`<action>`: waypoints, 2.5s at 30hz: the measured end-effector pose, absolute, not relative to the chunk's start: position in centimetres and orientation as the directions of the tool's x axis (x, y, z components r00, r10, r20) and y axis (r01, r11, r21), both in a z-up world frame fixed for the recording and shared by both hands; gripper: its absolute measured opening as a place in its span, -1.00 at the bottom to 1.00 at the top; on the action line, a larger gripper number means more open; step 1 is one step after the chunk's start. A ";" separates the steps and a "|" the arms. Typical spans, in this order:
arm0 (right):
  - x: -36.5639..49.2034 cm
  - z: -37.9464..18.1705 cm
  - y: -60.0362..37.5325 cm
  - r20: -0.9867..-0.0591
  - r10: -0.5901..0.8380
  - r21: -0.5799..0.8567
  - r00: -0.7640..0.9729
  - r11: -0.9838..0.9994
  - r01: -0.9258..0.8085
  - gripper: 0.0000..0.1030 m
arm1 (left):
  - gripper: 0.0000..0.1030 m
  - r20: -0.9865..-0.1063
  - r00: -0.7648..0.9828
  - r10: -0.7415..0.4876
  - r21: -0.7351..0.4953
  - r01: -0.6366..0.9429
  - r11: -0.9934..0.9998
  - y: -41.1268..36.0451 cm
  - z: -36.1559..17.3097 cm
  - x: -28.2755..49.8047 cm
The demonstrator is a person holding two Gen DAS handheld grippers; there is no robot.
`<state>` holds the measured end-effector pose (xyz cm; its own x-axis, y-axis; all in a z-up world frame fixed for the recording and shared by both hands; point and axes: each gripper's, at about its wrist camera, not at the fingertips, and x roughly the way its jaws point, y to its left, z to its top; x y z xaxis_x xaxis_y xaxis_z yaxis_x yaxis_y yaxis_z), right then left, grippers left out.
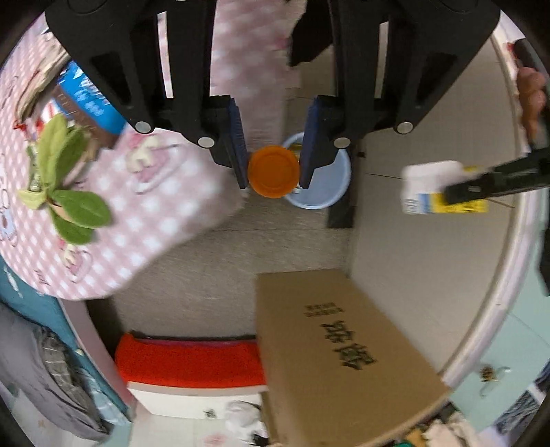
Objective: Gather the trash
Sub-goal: 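Release the orange cap from the right gripper into the wastebasket, then move both grippers back over the table toward the green plush plant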
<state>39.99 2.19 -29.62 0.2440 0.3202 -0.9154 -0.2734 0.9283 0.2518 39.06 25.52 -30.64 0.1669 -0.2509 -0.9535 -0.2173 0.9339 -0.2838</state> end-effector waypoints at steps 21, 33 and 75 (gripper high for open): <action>36.2 -26.4 11.2 -0.890 0.409 0.312 0.200 0.868 -0.387 -0.44 | 0.30 -0.971 0.166 -0.175 -0.221 -0.321 0.921 31.1 -29.5 35.2; 35.2 -24.1 15.5 -0.864 0.460 0.332 0.206 0.827 -0.454 -0.41 | 0.46 -0.970 0.233 -0.068 -0.156 -0.386 0.909 35.0 -26.1 31.9; 33.0 -23.6 -21.6 -0.889 0.229 0.283 0.396 0.956 0.082 0.17 | 0.53 -0.961 0.183 -0.205 -0.188 0.110 0.976 -0.8 -25.2 38.0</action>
<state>33.02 -21.62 -23.58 0.3956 0.2295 -0.8893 0.0823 0.9555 0.2832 37.96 -0.78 -25.16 0.1832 -0.2054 -0.9614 0.1098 0.9761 -0.1876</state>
